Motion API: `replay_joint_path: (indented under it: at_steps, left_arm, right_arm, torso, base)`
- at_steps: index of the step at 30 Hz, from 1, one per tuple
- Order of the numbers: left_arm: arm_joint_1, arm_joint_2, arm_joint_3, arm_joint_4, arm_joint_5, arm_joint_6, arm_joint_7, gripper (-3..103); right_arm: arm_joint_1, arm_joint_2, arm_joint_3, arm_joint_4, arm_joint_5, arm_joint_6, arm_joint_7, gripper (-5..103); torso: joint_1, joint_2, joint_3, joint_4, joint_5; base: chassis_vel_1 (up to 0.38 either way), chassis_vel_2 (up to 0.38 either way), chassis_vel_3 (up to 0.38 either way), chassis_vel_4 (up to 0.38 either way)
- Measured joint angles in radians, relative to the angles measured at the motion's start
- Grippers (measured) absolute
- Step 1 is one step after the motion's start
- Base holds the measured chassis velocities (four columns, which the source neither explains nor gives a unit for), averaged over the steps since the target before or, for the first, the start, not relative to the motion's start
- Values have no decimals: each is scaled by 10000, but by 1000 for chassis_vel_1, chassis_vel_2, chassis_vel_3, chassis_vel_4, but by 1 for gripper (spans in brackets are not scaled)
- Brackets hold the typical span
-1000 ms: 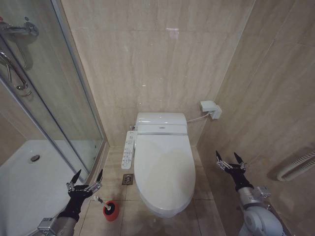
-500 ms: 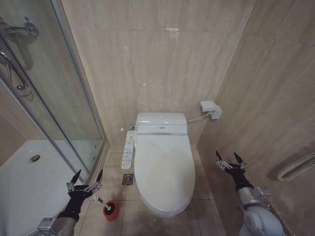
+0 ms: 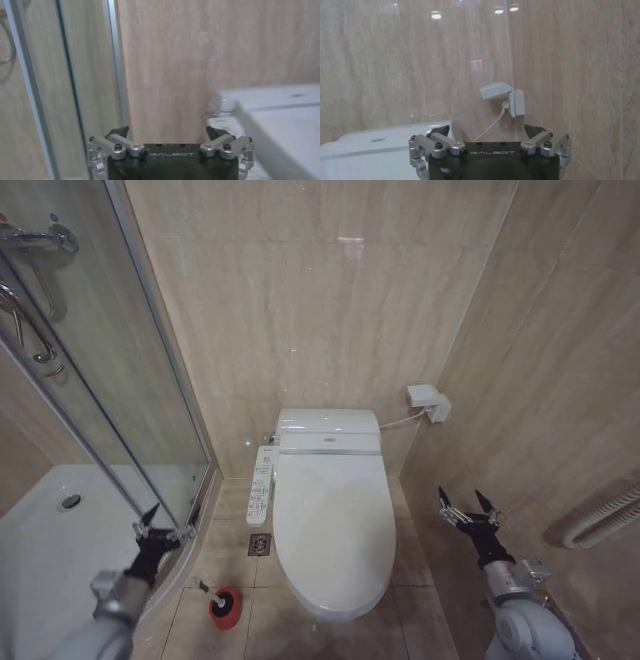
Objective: Open the toilet lid, clean the toilet bowl with a toilet brush, close the toilet lid, and flush.
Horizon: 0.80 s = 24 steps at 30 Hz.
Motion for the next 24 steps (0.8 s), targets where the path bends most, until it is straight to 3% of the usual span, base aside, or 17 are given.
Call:
replay_joint_path:
  at_steps: [10, 13, 14, 15, 16, 21, 22, 24]
  left_arm:
    - [-392, 172, 83, 312, -44, 131, 48, 98]
    - [-656, -182, 393, 479, -283, -813, 609, 98]
    - [-656, -182, 393, 479, -283, -813, 609, 98]
    - [-779, -381, 565, 541, -411, -1321, 911, 72]
    - [-870, -483, 641, 626, -463, -1678, 1136, 72]
    - [-1028, -508, 644, 889, -467, -2038, 1402, 72]
    - [-1052, -511, 630, 956, -440, -2053, 1407, 45]
    - [-1059, -513, 589, 1049, -402, -2068, 1408, 45]
  right_arm:
    - [0, 0, 0, -1, 0, 0, 0, 100]
    - [0, 0, 0, -1, 0, 0, 0, 100]
    - [0, 0, 0, -1, 0, 0, 0, 100]
    - [0, 0, 0, -1, 0, 0, 0, 100]
    - [0, 0, 0, 0, 0, 0, 0, 100]
    - [-1, 0, 0, -1, 0, 0, 1, 100]
    - [0, 0, 0, 0, 0, 0, 1, 100]
    - [0, 0, 0, -1, 0, 0, 1, 100]
  torso:
    - [-1, 0, -1, 5, 3]
    - [-2, 0, 0, 6, 6]
    - [-2, 0, 0, 6, 6]
    - [-2, 0, 0, 3, 2]
    - [-2, 0, 0, 0, 0]
    - [-2, 0, 0, 3, 6]
    - [-2, 0, -1, 3, 5]
    - [-2, 0, -1, 3, 6]
  base:
    - [0, 0, 0, 0]
    - [0, 0, 0, 0]
    - [0, 0, 0, 0]
    - [0, 0, 0, 0]
    - [0, 0, 0, 0]
    - [0, 0, 0, 0]
    - [0, 0, 0, 0]
    - [0, 0, 0, 0]
